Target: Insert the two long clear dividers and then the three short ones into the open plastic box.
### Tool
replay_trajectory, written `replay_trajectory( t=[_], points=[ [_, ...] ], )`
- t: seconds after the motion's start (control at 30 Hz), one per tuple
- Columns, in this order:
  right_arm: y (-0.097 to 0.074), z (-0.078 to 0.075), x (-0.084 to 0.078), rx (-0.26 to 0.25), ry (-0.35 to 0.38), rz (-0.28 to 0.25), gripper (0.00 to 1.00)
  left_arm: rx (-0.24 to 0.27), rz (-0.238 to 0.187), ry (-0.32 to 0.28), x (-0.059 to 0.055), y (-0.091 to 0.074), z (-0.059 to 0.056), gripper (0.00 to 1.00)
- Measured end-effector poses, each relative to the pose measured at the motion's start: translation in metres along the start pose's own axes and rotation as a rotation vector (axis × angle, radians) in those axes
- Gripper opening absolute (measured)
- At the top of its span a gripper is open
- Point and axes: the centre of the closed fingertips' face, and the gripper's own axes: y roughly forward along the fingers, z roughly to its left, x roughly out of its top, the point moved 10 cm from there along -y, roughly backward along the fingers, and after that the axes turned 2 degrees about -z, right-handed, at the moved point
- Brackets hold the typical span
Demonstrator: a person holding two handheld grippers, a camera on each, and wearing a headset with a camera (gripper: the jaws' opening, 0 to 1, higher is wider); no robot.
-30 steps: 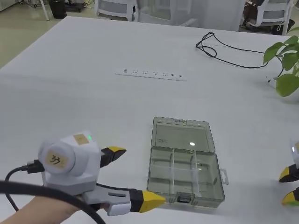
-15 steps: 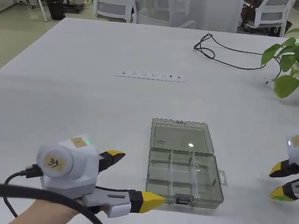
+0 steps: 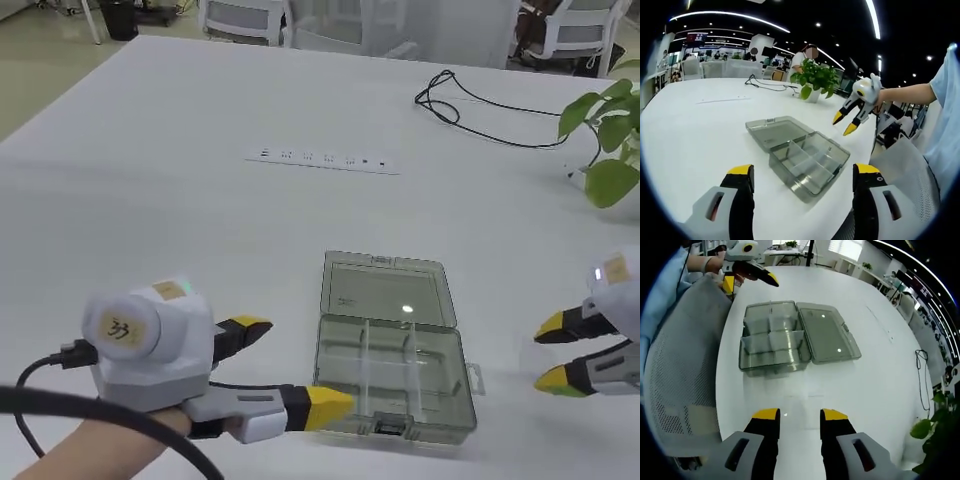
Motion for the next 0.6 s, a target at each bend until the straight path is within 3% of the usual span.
replay_trajectory(
  t=[0.27,0.37,0.6],
  points=[
    [0.001,0.003,0.042,-0.013,-0.111,-0.114,0.32,0.003,0.004,-0.04,0.005,0.004,0.001,0.72],
    [0.0,0.007,0.056,-0.012,-0.133,-0.136,0.32,0.001,0.005,-0.069,0.007,0.006,-0.001,0.71],
    [0.001,0.018,0.087,-0.038,-0.209,-0.182,0.32,-0.027,0.022,-0.146,0.01,0.016,-0.006,0.57]
  ],
)
